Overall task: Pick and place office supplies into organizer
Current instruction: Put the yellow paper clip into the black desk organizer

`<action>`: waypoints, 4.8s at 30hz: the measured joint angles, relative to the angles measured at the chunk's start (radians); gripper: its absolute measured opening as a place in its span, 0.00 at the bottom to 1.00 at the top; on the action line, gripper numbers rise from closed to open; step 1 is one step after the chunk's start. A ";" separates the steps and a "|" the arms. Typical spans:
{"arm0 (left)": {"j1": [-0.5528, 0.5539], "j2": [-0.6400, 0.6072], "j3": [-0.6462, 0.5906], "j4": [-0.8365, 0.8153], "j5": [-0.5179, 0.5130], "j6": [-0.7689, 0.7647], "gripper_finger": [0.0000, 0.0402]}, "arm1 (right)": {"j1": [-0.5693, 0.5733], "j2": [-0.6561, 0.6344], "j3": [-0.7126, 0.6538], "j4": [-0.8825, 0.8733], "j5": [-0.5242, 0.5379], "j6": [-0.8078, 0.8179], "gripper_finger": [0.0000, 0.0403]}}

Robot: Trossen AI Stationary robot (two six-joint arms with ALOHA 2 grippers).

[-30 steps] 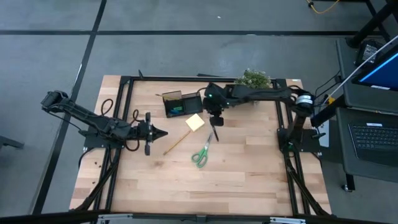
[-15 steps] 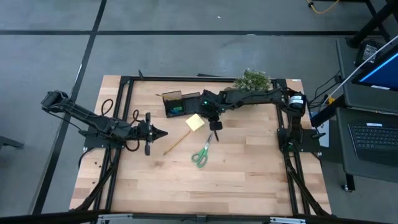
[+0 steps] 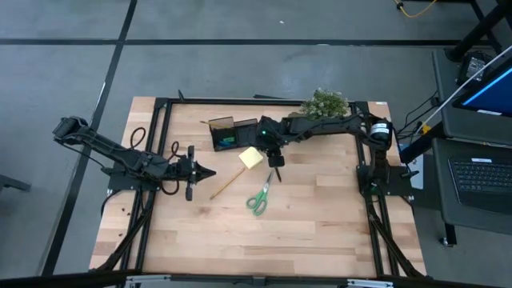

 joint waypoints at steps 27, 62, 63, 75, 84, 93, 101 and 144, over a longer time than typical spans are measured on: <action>0.000 0.000 0.000 0.000 0.000 0.007 0.01 | -0.060 0.065 -0.001 0.000 -0.056 -0.007 0.42; 0.000 0.000 0.000 -0.004 0.000 0.010 0.00 | -0.093 0.129 0.001 -0.020 -0.153 -0.022 0.32; 0.000 0.000 0.000 -0.004 0.000 0.010 0.01 | -0.097 0.129 0.001 -0.021 -0.160 -0.012 0.31; 0.000 0.000 0.000 -0.004 0.000 0.010 0.00 | -0.103 0.129 0.000 -0.024 -0.163 -0.004 0.29; 0.000 0.000 0.000 -0.004 0.000 0.009 0.00 | -0.103 0.133 0.035 -0.041 -0.159 0.002 0.26; 0.000 0.000 0.000 -0.004 0.000 0.009 0.01 | -0.103 0.139 0.115 -0.140 -0.150 0.003 0.12; 0.000 0.000 0.000 -0.004 0.000 0.009 0.01 | -0.102 0.137 0.119 -0.158 -0.156 0.053 0.11; 0.000 0.000 0.000 -0.004 0.000 0.007 0.01 | -0.088 0.147 0.109 -0.046 -0.091 -0.138 0.42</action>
